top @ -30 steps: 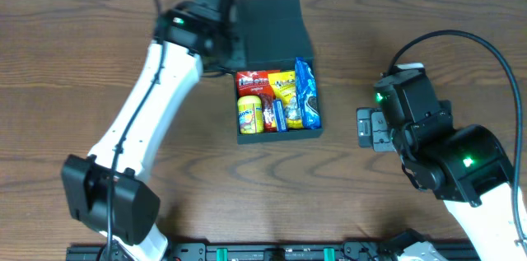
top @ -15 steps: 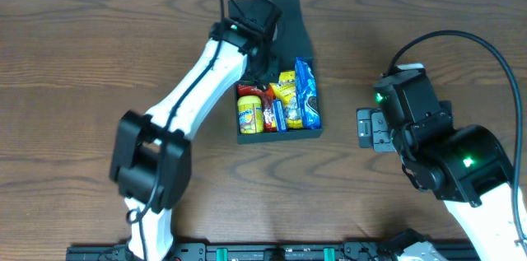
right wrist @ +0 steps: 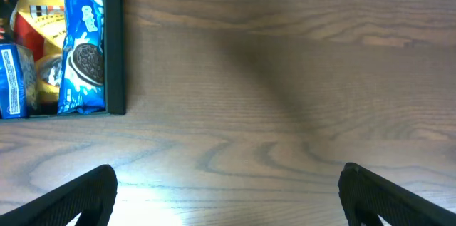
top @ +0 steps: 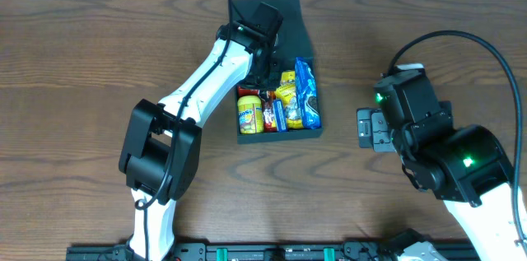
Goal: Pack container
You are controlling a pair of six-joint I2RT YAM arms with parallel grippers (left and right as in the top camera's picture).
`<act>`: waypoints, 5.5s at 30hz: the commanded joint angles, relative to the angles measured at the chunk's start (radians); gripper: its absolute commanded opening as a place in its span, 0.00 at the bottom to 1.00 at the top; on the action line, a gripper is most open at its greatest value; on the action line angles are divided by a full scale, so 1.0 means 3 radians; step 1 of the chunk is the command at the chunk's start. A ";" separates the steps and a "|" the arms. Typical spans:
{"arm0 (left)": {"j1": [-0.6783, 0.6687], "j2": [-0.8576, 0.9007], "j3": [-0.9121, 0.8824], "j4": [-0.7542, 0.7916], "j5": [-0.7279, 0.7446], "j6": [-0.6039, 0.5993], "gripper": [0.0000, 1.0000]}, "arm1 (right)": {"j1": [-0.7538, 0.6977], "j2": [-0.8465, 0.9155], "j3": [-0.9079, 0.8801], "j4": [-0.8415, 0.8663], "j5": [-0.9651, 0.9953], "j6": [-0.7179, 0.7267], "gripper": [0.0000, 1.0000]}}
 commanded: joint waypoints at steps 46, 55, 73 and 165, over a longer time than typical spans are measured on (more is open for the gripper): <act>0.1244 0.1029 0.0192 0.2532 0.3295 -0.1472 0.95 | -0.0024 0.0001 -0.0003 0.0010 0.0024 0.0022 0.99; 0.1232 0.0931 0.0198 0.3218 0.3690 -0.1280 0.96 | -0.0024 0.0001 -0.0003 -0.0004 0.0112 0.0020 0.99; 0.1033 -0.0362 0.0197 0.0544 0.2744 0.1080 0.95 | -0.0028 0.0001 -0.0003 0.0033 0.0141 0.0020 0.99; 0.0197 -0.1858 -0.1525 0.0006 -0.0473 -0.0086 0.95 | -0.0198 0.0718 -0.0980 0.1447 -0.0875 0.0337 0.99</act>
